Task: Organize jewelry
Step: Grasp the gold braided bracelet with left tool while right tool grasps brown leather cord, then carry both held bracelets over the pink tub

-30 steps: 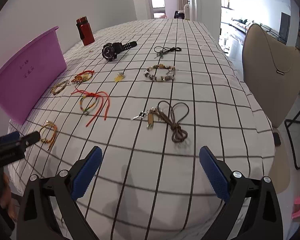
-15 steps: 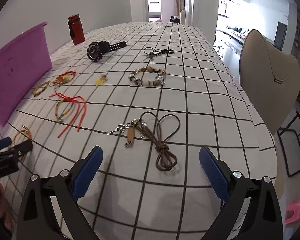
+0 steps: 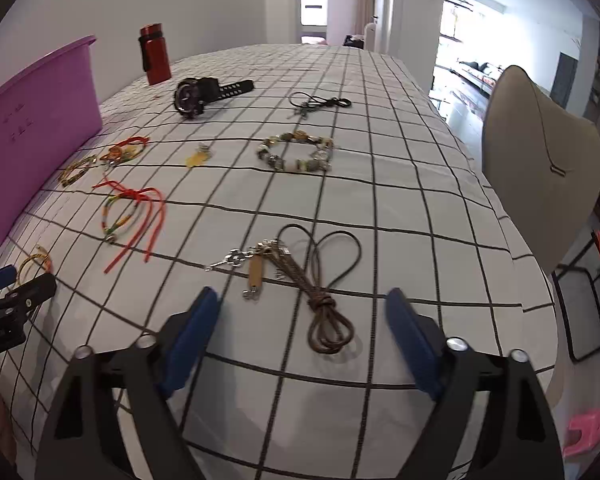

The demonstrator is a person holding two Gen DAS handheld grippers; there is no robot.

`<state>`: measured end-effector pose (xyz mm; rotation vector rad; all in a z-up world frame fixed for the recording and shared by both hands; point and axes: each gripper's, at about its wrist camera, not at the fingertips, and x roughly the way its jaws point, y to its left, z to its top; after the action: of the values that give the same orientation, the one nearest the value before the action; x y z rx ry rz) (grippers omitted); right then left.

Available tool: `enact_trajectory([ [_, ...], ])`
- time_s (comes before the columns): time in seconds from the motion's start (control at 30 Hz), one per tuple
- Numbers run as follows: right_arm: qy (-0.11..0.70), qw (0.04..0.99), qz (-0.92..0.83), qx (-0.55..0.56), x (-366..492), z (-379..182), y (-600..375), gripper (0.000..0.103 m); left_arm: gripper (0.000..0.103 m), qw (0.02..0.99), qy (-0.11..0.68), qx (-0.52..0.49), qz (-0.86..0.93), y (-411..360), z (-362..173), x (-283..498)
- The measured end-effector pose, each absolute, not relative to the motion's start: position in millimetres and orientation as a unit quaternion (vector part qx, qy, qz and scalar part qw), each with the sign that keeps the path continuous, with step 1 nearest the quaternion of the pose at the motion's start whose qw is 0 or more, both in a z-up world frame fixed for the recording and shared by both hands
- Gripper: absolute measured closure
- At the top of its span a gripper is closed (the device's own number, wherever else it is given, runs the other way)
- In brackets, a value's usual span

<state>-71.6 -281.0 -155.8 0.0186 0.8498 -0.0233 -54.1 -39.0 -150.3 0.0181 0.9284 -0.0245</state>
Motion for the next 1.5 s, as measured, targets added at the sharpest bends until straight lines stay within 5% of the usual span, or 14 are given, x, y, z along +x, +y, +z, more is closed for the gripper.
enact_trajectory([
  [0.2, 0.406, 0.914, 0.003, -0.002, -74.8, -152.5, -270.8, 0.058, 0.058, 0.898, 0.440, 0.012, -0.027, -47.4, -144.9, -60.8],
  [0.33, 0.404, 0.915, 0.009, -0.011, -76.5, -151.4, -262.9, 0.087, 0.089, 0.900, 0.436, 0.012, -0.025, -47.8, -143.4, -61.6],
  [0.4, 0.404, 0.915, 0.010, -0.009, -76.7, -150.9, -262.2, 0.093, 0.096, 0.901, 0.433, 0.013, -0.024, -47.7, -143.5, -62.9],
  [0.83, 0.404, 0.914, 0.041, 0.030, -90.6, -129.9, -258.1, 0.093, 0.099, 0.901, 0.433, 0.018, -0.026, -48.6, -127.5, -73.9],
  [1.5, 0.384, 0.909, 0.152, 0.046, -75.0, 16.3, -216.5, 0.093, 0.099, 0.905, 0.425, -0.027, 0.000, -2.3, 18.5, -85.4],
])
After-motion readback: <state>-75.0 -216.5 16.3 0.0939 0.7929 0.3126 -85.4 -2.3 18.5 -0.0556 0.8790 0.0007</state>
